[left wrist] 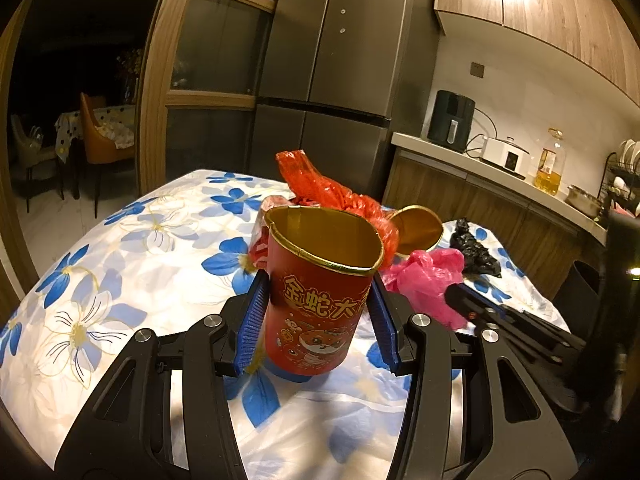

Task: Collect trash
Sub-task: 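Grasp the red printed cup with the left gripper while the right gripper grasps the pink bag, then carry the red cup and pink bag over the black bin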

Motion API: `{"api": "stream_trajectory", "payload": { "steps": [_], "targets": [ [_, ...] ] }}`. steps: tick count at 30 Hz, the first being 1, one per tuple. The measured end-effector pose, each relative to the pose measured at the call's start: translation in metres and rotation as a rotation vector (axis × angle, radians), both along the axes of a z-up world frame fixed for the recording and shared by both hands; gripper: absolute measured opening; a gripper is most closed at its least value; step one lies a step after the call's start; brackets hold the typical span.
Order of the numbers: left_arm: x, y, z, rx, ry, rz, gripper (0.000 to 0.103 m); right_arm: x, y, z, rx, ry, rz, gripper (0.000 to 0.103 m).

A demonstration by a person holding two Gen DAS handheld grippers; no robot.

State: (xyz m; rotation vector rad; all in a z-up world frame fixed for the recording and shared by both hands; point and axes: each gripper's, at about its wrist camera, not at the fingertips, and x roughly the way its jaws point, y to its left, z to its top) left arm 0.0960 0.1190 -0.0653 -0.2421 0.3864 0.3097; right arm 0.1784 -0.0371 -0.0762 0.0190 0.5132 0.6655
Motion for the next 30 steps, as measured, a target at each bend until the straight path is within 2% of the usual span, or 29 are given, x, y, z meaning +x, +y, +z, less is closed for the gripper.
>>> {"api": "stream_trajectory", "payload": {
  "steps": [11,22,30],
  "targets": [
    [-0.008,-0.032,0.011,0.017,-0.022,-0.039,0.048,-0.022,-0.049,0.025,0.075,-0.044,-0.033,0.003],
    [-0.002,-0.074,0.021,0.042,-0.039,-0.112,0.048,-0.037,-0.107,0.041,0.112,-0.085,-0.133,0.003],
    [0.017,-0.111,0.025,0.055,-0.040,-0.192,0.048,-0.039,-0.148,0.049,0.117,-0.108,-0.230,0.003]
  ]
}}
